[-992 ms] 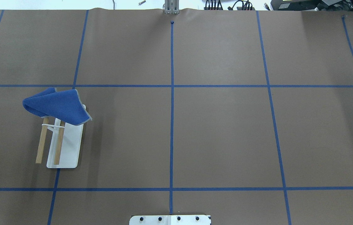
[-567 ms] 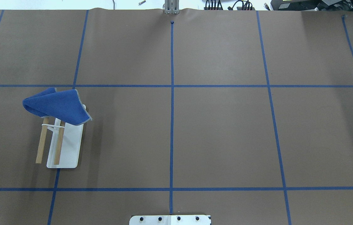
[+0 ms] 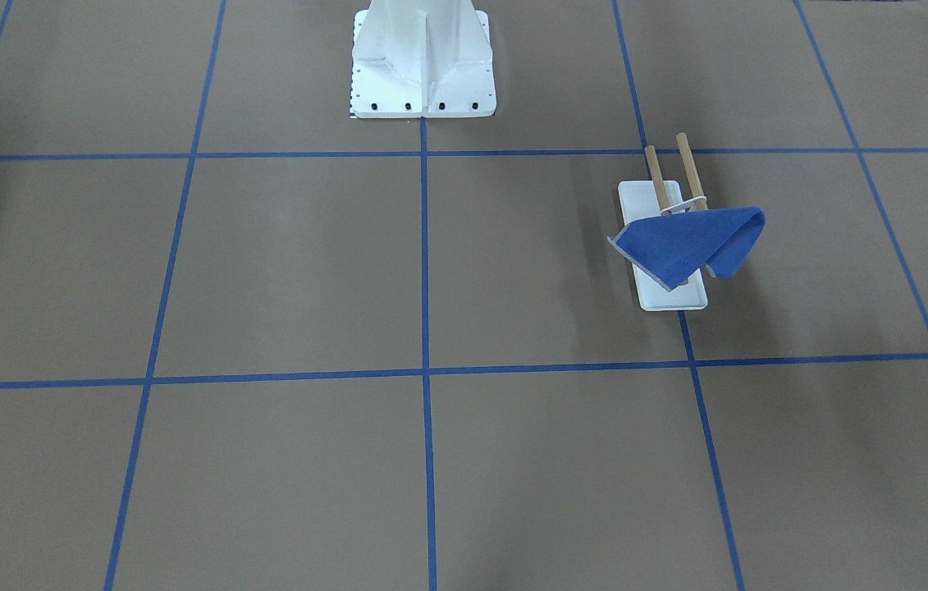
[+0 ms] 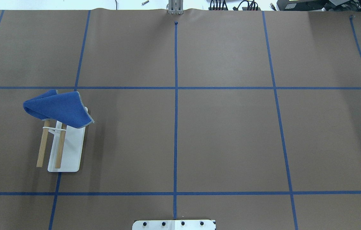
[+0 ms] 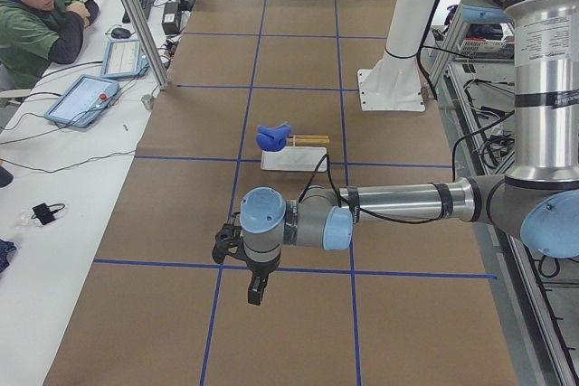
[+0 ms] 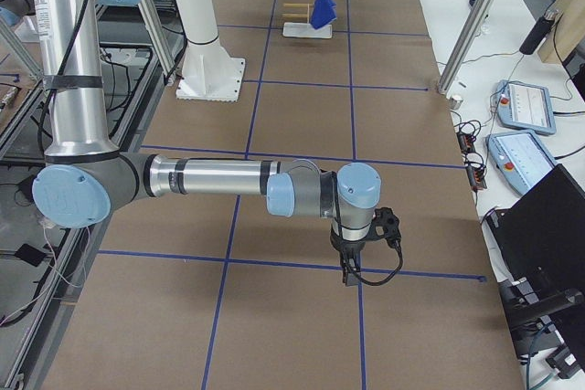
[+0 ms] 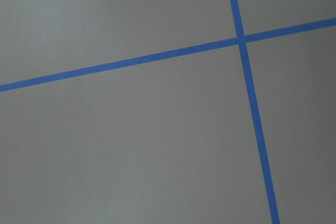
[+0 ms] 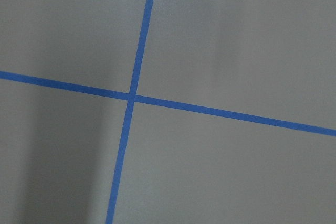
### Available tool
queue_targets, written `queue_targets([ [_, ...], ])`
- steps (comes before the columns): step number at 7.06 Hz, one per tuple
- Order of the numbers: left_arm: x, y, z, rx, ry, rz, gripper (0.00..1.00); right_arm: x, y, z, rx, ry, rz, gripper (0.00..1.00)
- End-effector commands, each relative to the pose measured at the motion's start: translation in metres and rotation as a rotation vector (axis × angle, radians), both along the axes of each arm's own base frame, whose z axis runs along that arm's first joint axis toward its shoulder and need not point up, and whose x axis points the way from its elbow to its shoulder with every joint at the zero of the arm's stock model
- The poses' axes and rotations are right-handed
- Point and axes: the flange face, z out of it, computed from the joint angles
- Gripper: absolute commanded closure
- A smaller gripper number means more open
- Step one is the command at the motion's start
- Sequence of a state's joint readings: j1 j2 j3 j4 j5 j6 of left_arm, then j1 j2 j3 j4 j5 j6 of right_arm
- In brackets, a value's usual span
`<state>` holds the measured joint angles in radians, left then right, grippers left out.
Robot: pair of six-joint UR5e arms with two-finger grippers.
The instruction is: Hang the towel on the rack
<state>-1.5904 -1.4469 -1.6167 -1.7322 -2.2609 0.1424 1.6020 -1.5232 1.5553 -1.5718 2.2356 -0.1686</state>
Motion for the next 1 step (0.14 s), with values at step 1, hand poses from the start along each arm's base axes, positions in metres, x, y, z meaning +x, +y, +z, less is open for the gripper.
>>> queue_targets([
  [1, -0.0004, 0.0062, 0.0004, -0.002, -0.004, -0.001, 0.01, -0.0011, 0.0013, 0.0022, -0.003, 0.001, -0.002, 0.0],
])
